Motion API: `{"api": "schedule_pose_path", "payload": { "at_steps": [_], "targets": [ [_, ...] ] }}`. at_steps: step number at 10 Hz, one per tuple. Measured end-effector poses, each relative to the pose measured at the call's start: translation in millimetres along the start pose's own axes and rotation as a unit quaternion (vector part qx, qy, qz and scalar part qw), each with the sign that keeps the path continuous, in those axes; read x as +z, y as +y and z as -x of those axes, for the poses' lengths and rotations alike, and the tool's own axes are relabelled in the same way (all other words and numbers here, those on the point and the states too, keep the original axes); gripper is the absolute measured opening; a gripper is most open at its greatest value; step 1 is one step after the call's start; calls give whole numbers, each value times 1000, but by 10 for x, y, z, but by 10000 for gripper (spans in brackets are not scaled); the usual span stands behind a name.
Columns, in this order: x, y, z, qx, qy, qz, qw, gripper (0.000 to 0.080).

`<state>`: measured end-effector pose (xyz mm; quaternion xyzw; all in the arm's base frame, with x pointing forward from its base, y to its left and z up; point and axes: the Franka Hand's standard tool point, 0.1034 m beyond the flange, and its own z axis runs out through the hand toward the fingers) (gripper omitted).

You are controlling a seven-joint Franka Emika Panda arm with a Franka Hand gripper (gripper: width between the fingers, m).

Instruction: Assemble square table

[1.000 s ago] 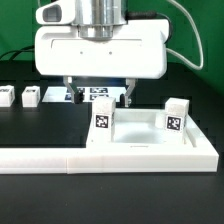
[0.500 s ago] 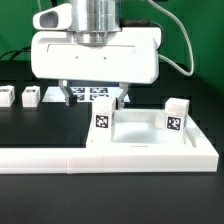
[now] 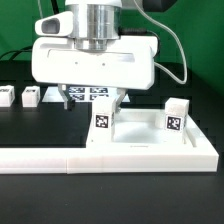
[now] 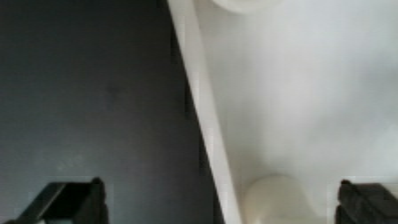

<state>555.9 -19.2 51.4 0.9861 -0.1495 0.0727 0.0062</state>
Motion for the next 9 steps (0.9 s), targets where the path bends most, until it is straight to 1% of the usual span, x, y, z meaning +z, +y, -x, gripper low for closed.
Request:
{"api": "schedule_pose_path", "payload": {
  "at_steps": [2, 7, 9],
  "targets": [
    [-8, 29, -29, -3, 2, 0, 1000, 649],
    [-2, 36, -24, -4, 1, 0, 1000, 649],
    [29, 128, -19, -30, 0, 4, 1000, 649]
  ]
}}
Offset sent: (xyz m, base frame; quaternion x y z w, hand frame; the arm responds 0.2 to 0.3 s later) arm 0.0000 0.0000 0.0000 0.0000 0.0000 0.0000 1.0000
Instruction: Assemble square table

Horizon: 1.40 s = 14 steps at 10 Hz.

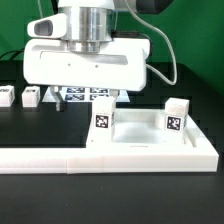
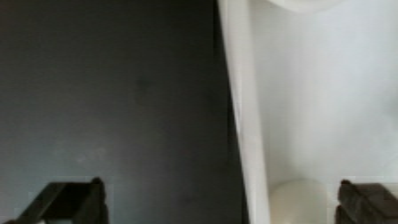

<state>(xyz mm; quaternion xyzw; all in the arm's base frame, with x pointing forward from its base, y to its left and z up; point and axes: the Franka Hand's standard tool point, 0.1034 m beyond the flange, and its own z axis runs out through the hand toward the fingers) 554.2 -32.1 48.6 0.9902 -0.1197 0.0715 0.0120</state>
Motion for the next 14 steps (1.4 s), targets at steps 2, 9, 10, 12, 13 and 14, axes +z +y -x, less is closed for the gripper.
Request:
{"api": "schedule_pose_path", "payload": {
  "at_steps": [2, 9, 10, 12, 13, 14],
  "targets": [
    [50, 42, 28, -8, -4, 3, 1000, 649],
    [121, 95, 70, -36, -9, 2, 999, 649],
    [131, 80, 92, -49, -14, -4, 999, 649],
    [125, 50, 104, -69, -18, -14, 997, 649],
    [118, 71, 97, -78, -18, -18, 997, 649],
    [115, 77, 90, -76, -17, -19, 997, 649]
  ]
}}
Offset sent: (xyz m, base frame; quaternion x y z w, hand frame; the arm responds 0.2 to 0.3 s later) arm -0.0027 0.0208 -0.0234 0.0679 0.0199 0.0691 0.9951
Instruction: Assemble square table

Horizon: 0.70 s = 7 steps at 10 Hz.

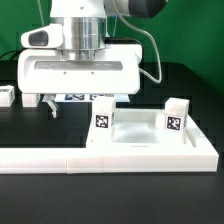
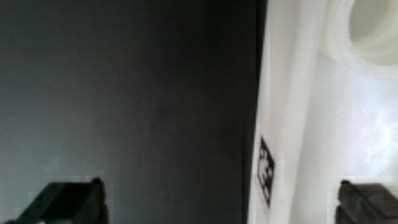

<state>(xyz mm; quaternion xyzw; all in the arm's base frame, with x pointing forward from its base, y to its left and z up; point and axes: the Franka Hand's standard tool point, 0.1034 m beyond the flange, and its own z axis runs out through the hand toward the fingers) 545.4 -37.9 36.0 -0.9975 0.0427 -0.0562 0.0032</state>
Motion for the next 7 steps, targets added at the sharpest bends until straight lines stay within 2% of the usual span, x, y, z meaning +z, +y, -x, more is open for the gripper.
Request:
{"api": "schedule_pose_path", "payload": {
  "at_steps": [4, 7],
  "targets": [
    [17, 6, 11, 0, -2, 1, 1000, 649],
    [25, -66, 14, -6, -2, -3, 1000, 649]
  ]
}}
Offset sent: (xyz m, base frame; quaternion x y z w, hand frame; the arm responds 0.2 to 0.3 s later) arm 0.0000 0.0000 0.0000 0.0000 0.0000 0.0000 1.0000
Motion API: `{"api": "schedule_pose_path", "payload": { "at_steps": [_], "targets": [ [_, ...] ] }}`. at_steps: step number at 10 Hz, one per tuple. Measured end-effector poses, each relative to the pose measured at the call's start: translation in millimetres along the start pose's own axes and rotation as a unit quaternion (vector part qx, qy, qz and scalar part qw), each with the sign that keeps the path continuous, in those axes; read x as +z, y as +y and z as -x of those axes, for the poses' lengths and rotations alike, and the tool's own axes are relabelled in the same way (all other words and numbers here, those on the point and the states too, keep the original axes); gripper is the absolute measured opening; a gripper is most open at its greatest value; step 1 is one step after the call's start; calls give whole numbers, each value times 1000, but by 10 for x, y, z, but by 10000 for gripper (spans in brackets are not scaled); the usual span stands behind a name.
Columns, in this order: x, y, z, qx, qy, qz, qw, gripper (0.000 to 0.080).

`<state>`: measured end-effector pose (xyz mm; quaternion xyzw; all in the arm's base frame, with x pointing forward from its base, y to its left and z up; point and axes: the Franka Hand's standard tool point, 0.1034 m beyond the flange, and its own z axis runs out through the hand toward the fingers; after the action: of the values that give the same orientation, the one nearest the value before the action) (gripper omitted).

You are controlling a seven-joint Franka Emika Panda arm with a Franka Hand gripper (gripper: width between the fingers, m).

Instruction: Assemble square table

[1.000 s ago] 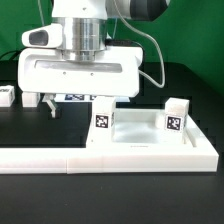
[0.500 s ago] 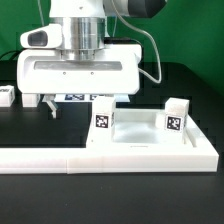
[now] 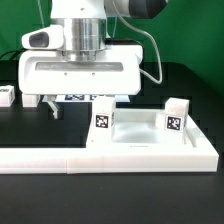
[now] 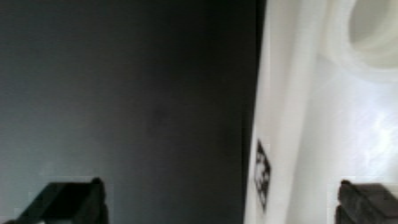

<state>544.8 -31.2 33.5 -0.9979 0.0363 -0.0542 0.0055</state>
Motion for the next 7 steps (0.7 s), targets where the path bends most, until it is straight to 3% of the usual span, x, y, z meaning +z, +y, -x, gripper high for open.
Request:
{"api": "schedule_pose_path", "payload": {
  "at_steps": [7],
  "targets": [
    [218, -74, 88, 11, -8, 4, 1000, 649]
  ]
}}
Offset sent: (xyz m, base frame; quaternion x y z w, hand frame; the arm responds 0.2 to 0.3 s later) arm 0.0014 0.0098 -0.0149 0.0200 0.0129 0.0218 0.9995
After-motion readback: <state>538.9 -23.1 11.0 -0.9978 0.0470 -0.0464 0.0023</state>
